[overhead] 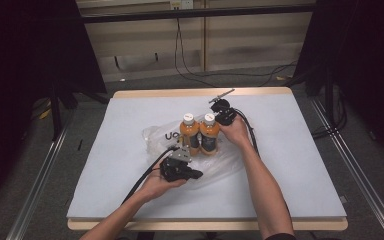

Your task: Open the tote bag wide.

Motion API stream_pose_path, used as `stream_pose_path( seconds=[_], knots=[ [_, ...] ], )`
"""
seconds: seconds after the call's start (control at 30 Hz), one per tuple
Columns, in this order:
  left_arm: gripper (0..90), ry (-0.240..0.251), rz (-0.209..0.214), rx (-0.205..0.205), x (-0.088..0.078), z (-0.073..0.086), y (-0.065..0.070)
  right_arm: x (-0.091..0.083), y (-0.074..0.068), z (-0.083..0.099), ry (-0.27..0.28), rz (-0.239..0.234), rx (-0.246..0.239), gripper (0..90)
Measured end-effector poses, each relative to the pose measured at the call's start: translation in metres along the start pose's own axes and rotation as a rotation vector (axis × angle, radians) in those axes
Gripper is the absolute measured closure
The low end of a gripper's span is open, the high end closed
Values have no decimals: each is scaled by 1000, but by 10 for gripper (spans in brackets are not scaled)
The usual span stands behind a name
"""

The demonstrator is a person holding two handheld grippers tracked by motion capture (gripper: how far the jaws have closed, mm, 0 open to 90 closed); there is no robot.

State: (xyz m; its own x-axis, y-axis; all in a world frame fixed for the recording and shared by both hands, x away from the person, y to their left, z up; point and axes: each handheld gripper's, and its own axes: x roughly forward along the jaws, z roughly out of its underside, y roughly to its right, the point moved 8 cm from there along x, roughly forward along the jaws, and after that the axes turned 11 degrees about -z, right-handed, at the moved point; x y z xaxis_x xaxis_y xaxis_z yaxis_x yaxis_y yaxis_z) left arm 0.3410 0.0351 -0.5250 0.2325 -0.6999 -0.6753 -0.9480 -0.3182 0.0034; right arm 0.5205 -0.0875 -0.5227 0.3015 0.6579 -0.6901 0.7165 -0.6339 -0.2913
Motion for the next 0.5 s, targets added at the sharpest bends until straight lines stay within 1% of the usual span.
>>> stream_pose_path(
  seconds=[0.03,0.07,0.1,0.13,0.17,0.2,0.23,0.27,0.3,0.33,0.37,0.4,0.43,0.47,0.5],
  knots=[
    [900,4,-2,-2,-1,0,-1,-4,-2,-1,5,-3,4,900],
    [900,15,-8,-14,-2,-1,-3,-7,-2,-2,6,-2,-3,900],
    [900,26,-17,-20,-4,-2,-4,-11,-4,-3,13,-13,-5,900],
    [896,35,-24,-16,-8,-3,-7,-15,-6,-4,26,-22,-8,900],
    [895,51,-26,-31,-9,-5,-7,-21,-8,-5,36,-5,-15,900],
    [892,61,-32,-33,-12,-6,-9,-25,-8,-5,42,0,-21,900],
    [884,85,-30,-44,-14,-8,-11,-30,-10,-6,54,-14,-26,900],
    [885,99,-32,-50,-17,-9,-12,-36,-10,-6,71,-4,-23,900],
    [884,120,-40,-64,-20,-11,-15,-42,-11,-8,102,-15,-21,900],
    [879,127,-48,-70,-21,-11,-17,-50,-10,-9,133,-14,-21,900],
    [874,127,-53,-66,-22,-11,-18,-54,-10,-9,135,-7,-24,900],
    [867,142,-56,-80,-23,-12,-19,-57,-11,-10,144,-7,-24,900],
    [857,146,-52,-85,-24,-12,-20,-62,-11,-11,164,-23,-21,900],
    [853,143,-57,-74,-25,-11,-21,-65,-12,-11,178,-29,-17,900],
    [842,155,-60,-77,-26,-12,-22,-69,-14,-12,198,-39,-18,900]
  ],
)
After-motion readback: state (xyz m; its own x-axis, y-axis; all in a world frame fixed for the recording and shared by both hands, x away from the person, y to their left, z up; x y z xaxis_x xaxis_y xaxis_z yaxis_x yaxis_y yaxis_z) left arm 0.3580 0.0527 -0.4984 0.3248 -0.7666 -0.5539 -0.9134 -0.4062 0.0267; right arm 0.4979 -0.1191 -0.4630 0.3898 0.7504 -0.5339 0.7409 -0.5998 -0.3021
